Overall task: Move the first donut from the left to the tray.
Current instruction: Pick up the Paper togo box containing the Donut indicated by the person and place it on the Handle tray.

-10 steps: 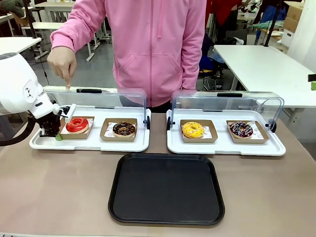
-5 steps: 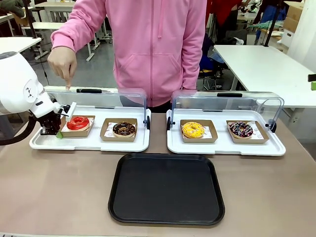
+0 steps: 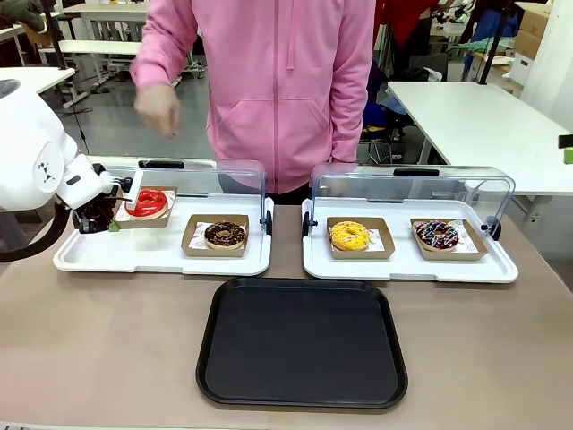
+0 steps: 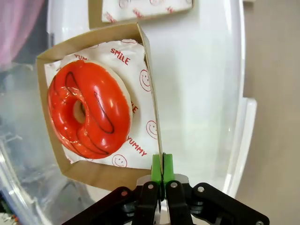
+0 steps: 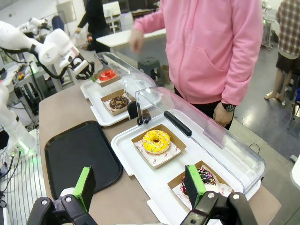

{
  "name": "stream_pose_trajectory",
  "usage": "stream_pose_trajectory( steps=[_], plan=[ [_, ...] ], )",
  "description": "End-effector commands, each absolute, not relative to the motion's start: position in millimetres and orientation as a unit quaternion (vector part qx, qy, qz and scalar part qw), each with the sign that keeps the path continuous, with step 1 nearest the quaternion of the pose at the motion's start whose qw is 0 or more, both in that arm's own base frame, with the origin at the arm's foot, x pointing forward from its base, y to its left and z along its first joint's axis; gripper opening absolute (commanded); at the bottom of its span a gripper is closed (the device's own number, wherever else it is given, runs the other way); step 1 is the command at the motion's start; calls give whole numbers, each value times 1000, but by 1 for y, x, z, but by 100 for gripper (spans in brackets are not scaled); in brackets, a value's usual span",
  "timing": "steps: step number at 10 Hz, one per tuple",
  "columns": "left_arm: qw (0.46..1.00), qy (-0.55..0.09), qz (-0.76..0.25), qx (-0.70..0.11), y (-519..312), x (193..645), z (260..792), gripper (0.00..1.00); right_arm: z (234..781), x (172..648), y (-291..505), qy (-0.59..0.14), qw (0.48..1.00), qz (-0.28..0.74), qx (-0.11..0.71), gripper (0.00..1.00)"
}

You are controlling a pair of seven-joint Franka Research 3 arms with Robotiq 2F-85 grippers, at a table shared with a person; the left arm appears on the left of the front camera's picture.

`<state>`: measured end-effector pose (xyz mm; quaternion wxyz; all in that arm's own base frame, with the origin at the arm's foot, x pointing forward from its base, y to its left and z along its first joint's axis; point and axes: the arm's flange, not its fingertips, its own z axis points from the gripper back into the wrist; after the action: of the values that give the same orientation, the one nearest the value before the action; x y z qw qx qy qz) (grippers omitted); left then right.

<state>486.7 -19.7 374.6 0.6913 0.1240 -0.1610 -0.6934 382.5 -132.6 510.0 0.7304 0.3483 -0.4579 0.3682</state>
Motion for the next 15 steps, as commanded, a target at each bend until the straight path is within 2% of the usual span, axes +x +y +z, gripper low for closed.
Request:
stream_pose_trajectory(
  steps=[1, 6, 9, 10, 11, 15],
  plan=[
    [686, -159, -695, 147, -43, 463, 393, 1, 511, 386, -132, -473, 719, 372, 348, 100],
    [683, -146, -709, 94, -122, 403, 398, 1, 511, 386, -132, -473, 719, 372, 348, 100],
    [681, -146, -711, 99, -159, 345, 399, 1, 511, 386, -132, -473, 719, 372, 348, 100],
    [703, -156, -686, 103, -161, 336, 399, 1, 511, 386, -132, -473, 719, 372, 348, 100],
    [674, -151, -718, 88, -167, 385, 408, 1, 511, 386, -132, -473, 719, 372, 348, 100],
    [684, -149, -709, 85, -172, 381, 409, 1, 511, 386, -132, -473, 719, 372, 348, 100]
  ],
)
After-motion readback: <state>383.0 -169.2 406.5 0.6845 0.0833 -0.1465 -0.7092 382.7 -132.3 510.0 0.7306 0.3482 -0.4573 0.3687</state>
